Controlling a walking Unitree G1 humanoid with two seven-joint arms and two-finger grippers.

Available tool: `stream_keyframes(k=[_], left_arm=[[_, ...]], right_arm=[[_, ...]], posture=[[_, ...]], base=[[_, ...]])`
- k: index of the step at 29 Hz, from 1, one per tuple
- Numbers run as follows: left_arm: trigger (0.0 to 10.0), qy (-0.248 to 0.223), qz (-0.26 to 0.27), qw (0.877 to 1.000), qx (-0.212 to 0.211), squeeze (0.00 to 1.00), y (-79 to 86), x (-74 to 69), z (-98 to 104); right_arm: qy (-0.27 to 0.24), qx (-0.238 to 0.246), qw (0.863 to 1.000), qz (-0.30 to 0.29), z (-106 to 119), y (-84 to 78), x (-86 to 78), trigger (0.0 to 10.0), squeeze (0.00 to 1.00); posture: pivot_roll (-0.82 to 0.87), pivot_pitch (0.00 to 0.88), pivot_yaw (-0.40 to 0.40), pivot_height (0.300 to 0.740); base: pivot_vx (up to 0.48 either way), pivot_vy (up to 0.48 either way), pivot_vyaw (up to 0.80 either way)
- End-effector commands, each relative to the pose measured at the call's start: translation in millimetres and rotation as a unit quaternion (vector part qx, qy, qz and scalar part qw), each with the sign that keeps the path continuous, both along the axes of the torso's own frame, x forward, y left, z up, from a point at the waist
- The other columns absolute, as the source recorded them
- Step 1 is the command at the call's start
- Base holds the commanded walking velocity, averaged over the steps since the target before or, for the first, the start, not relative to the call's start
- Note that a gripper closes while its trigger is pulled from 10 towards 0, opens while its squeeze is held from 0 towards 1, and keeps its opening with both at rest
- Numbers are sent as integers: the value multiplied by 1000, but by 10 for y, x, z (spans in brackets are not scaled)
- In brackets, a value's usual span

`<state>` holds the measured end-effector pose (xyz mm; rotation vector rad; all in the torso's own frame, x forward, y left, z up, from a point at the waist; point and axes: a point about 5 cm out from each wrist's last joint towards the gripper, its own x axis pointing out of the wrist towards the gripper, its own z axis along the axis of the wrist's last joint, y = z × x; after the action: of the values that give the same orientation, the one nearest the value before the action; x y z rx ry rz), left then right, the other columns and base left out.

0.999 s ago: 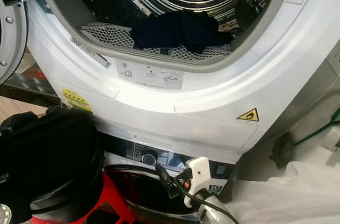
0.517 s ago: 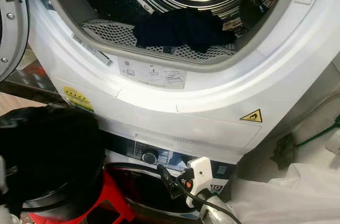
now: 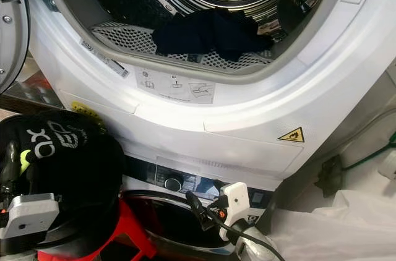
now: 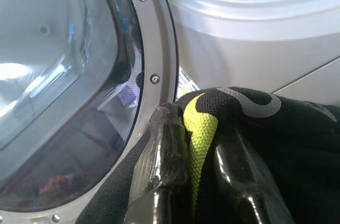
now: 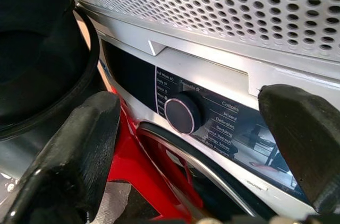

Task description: Clothes washing

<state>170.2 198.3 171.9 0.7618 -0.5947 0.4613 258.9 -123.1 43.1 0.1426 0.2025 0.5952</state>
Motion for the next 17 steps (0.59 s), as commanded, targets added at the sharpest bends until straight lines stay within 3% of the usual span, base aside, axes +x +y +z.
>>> stream_keyframes(k=[1,3,4,7,11,17], left_arm=[[0,-26,-11,1000,0,0,-25,-7,90],[0,-20,-26,999,-9,0,-40,2,95],[0,-9,-63,998,12,0,-100,-16,64],[0,9,-95,994,44,0,-146,-56,2],[0,49,-168,980,91,0,-213,-229,-117],[0,90,-197,968,124,0,-139,-400,-244]], right_arm=[[3,-3,1000,-4,-30,-29,-16,10000,0],[3,-3,1000,-4,-31,-31,-17,10000,0],[3,-3,1000,-3,-32,-31,-17,10000,0],[3,-4,1000,-2,-32,-31,-15,10000,0],[2,-10,1000,1,-29,-73,5,10000,0],[3,-17,1000,2,-43,-122,20,10000,0]], posture=[[33,115,-14,740],[37,118,-15,740],[38,116,-15,740],[37,114,-17,740],[47,109,-23,740],[64,100,-30,740]], base=[[0,0,0],[0,0,0],[0,0,0],[0,0,0],[0,0,0],[0,0,0]])
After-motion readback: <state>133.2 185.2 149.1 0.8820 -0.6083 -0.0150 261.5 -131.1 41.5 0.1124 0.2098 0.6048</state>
